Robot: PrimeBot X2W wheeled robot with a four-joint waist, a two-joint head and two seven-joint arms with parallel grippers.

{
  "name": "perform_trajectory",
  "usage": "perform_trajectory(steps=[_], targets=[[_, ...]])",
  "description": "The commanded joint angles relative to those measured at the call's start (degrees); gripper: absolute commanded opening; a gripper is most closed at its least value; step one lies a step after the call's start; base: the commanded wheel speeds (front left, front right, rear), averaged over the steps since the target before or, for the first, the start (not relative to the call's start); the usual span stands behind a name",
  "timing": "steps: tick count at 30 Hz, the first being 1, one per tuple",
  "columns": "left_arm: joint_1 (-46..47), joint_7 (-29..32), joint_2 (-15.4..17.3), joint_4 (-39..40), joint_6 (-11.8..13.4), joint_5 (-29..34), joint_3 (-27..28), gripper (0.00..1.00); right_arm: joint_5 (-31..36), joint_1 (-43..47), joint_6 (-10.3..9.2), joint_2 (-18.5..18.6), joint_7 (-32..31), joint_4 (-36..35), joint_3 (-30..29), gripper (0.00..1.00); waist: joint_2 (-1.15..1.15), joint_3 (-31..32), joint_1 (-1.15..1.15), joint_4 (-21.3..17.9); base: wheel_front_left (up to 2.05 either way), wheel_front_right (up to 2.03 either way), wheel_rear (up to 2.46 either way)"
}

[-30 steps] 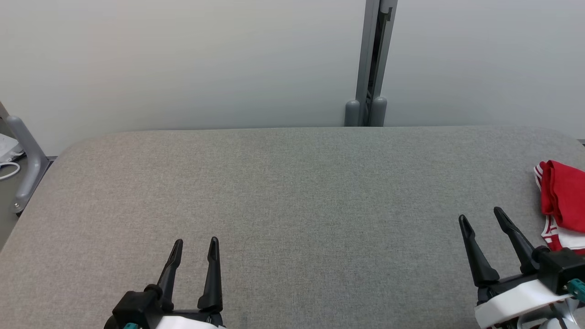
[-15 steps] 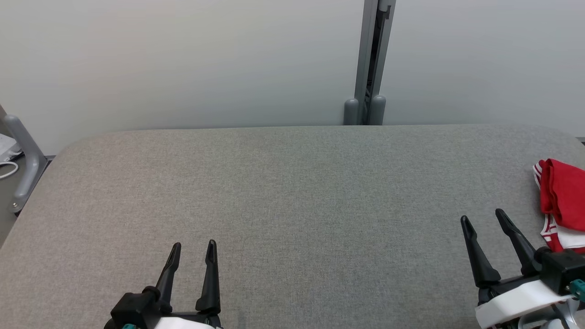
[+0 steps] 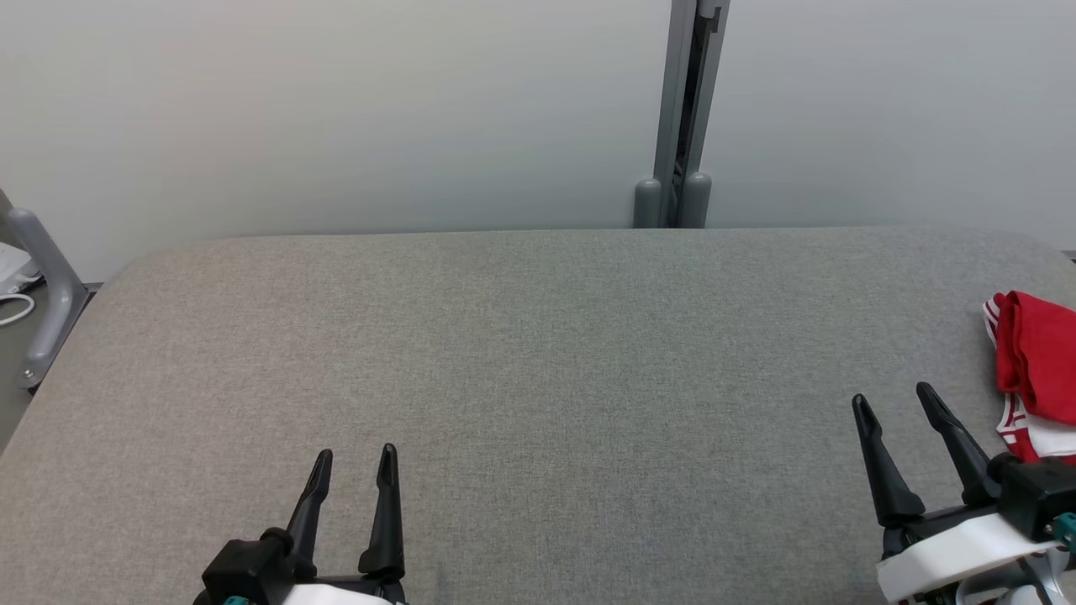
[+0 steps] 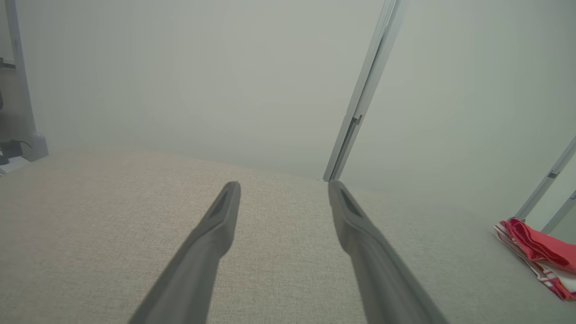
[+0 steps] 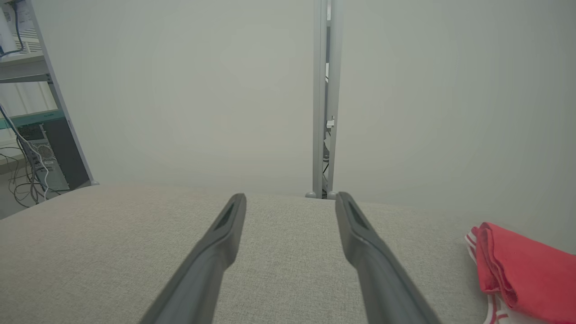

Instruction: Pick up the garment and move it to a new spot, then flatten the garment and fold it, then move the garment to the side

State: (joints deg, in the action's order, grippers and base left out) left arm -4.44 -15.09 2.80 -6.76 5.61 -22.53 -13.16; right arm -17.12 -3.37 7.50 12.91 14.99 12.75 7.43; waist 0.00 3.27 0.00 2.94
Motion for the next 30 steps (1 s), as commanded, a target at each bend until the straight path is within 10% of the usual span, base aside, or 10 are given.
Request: perform_trajectory(steps=[1, 12, 13, 30], targets=[[0.14, 0.01, 0.27, -0.17, -0.08, -0.30, 0.22, 1.00, -0.13, 0.02, -0.02, 0.26, 0.24, 0.07, -0.05, 1.00, 0.00, -0.01, 0.00, 0.05, 0.00, 0.00, 0.00], [0.10, 0.00, 0.27, -0.52, 0.13, -1.41, 0.38, 1.00, -0.43, -0.06, -0.02, 0.47, 0.24, 0.02, 0.19, 1.00, 0.00, 0.14, 0.00, 0.28, 0.00, 0.00, 0.00], [0.01, 0.00, 0.00, -0.43, -0.01, -1.64, 0.14, 0.00, -0.18, 0.00, 0.00, 0.13, -0.01, -0.01, 0.30, 0.00, 0.00, 0.14, 0.00, 0.29, 0.00, 0.00, 0.00], [4.38, 1.83, -0.15, -6.54, -2.06, -15.83, -4.85, 0.00, -14.04, 5.50, 0.00, -2.80, -3.95, -1.04, -6.66, 0.00, 0.00, -0.23, 0.00, -0.06, 0.00, 0.00, 0.00]])
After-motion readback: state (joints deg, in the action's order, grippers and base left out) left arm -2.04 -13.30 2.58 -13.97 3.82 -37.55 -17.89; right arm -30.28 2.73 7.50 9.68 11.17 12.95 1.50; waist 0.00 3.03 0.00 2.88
